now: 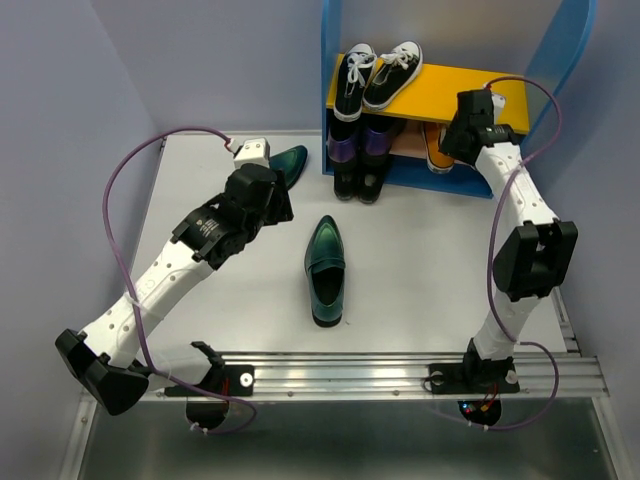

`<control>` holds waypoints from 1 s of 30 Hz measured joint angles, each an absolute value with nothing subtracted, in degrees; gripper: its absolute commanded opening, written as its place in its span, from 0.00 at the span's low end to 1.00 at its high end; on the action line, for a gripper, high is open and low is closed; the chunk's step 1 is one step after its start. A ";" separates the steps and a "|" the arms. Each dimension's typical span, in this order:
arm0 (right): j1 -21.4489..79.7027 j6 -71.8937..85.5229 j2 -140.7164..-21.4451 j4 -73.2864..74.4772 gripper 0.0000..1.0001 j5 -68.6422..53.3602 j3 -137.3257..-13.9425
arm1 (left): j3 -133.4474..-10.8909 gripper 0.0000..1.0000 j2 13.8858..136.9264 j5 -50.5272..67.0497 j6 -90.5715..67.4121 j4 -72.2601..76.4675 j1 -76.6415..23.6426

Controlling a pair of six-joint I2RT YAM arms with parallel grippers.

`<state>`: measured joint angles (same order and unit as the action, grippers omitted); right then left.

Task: Place and organize the shoes onto the shoe shelf

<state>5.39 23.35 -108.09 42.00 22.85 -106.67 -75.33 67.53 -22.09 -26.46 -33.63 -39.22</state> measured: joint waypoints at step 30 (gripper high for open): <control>5.41 15.38 -93.97 33.69 0.47 6.20 -84.07 | -75.33 0.65 70.52 -19.92 -26.41 -32.34 -39.11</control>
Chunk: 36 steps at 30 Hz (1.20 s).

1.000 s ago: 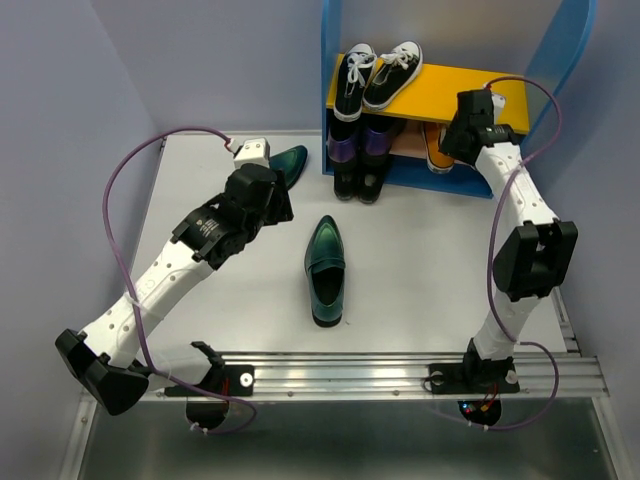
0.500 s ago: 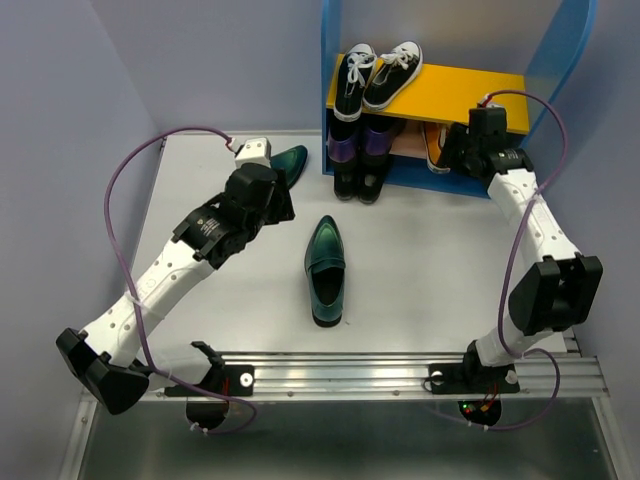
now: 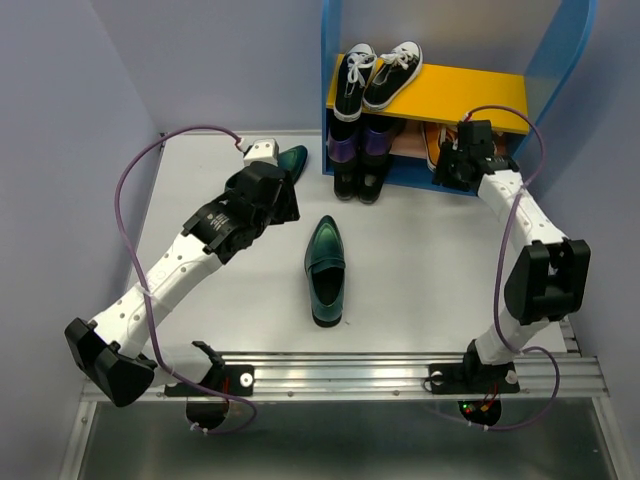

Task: Place and organize the shoes onto the shoe shelf

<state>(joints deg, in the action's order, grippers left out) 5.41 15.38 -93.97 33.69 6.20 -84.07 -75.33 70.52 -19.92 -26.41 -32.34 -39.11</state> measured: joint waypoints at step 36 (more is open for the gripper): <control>5.78 21.02 -91.22 29.54 0.90 7.66 -78.24 | -74.61 0.65 71.35 -21.12 -26.76 -32.75 -38.83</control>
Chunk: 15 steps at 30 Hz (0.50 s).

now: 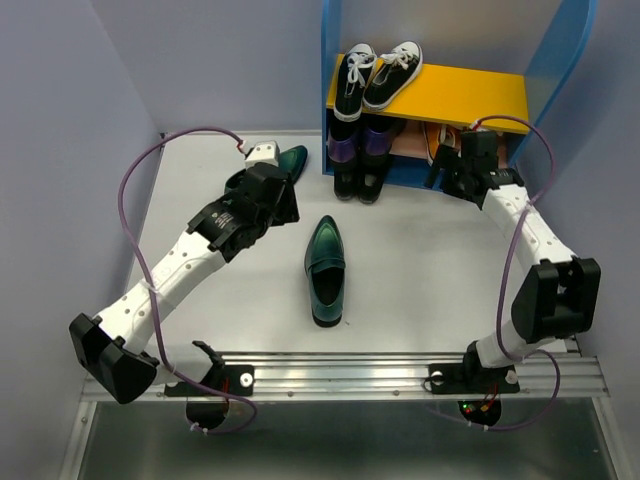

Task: Place and organize the shoes onto the shoe shelf

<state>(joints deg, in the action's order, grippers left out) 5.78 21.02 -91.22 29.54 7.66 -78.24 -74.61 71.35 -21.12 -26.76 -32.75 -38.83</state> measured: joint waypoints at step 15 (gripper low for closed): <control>37.43 29.87 -79.09 33.65 0.93 5.48 -65.89 | -74.61 0.66 72.27 -18.76 -24.84 -32.38 -25.98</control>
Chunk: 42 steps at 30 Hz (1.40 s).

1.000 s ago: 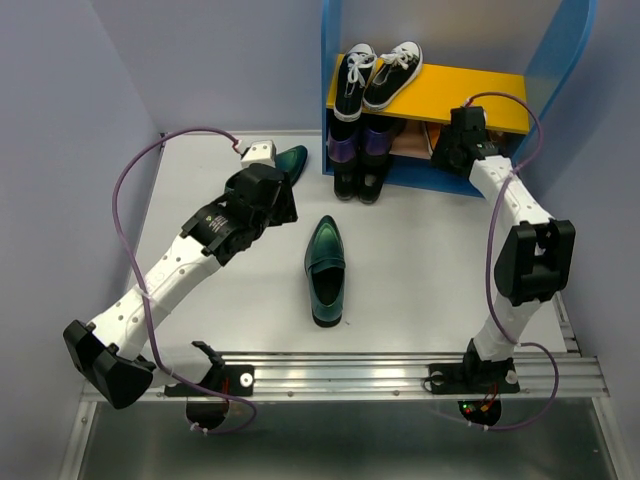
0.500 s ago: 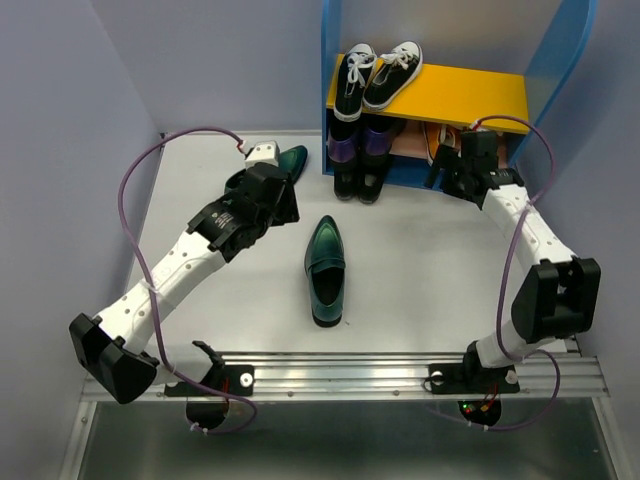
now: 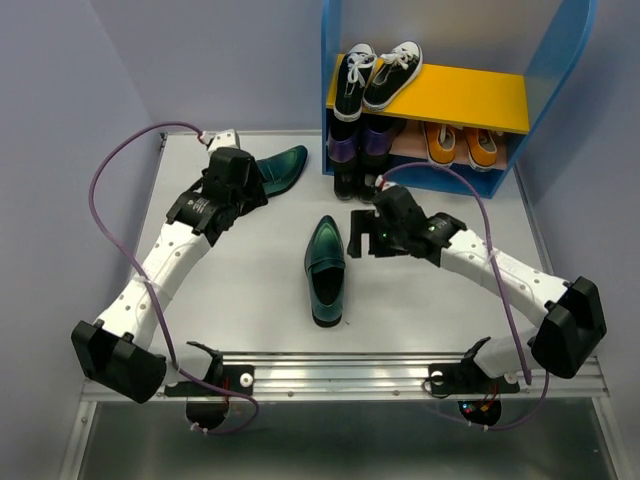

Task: Place and organize the shoes onto the shoe shelf

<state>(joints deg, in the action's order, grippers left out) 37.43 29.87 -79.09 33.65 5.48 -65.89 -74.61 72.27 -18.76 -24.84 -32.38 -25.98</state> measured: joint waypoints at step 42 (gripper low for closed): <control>48.90 34.15 -81.91 52.18 0.01 18.06 -69.80 | -74.59 0.66 72.27 -9.26 -22.33 -30.55 -17.50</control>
